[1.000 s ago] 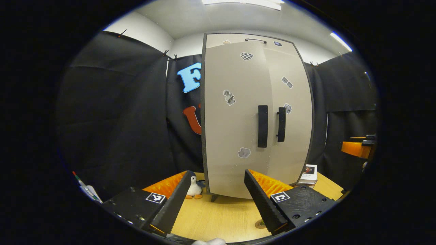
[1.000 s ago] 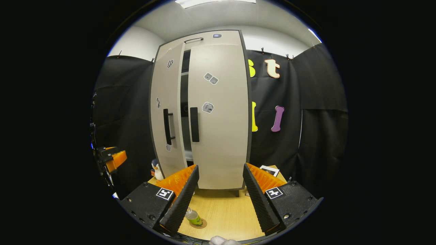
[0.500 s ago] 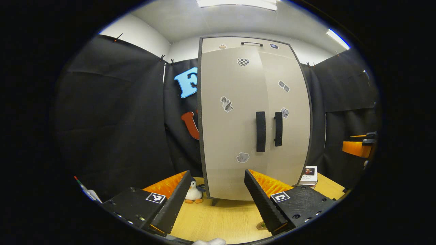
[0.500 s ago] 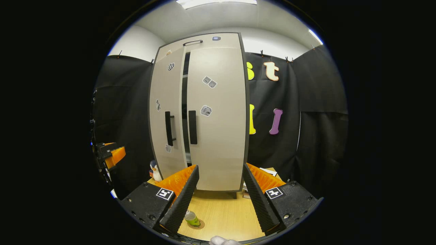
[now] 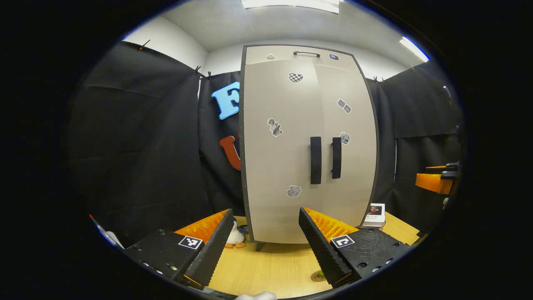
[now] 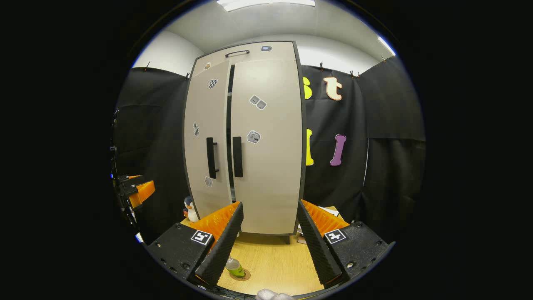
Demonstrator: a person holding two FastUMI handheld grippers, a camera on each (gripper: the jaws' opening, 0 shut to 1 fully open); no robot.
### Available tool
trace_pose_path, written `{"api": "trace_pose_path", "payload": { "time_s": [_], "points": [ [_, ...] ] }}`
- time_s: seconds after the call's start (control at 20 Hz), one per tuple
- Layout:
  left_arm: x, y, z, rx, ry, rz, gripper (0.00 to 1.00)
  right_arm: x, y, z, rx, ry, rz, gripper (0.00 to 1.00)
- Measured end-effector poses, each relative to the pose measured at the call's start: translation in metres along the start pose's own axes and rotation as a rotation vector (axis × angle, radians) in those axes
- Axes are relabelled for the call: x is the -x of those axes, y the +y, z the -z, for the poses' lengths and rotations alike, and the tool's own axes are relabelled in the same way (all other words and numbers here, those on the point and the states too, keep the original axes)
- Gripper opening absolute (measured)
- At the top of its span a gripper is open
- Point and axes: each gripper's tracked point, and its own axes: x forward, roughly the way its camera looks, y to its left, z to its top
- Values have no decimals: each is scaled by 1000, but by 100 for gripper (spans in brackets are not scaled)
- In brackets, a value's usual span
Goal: Grasp the bottle in the cabinet with the left hand and place it on the coaster, then close the right door with the right hand and the left door with the left hand.
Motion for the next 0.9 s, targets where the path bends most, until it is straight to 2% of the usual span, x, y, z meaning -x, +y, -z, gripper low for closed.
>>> {"api": "trace_pose_path", "payload": {
  "time_s": [0.9],
  "points": [
    [0, 0, 2, -4, 1, -2, 96, 1, -1, -4, -9, -15, 2, 80]
  ]
}}
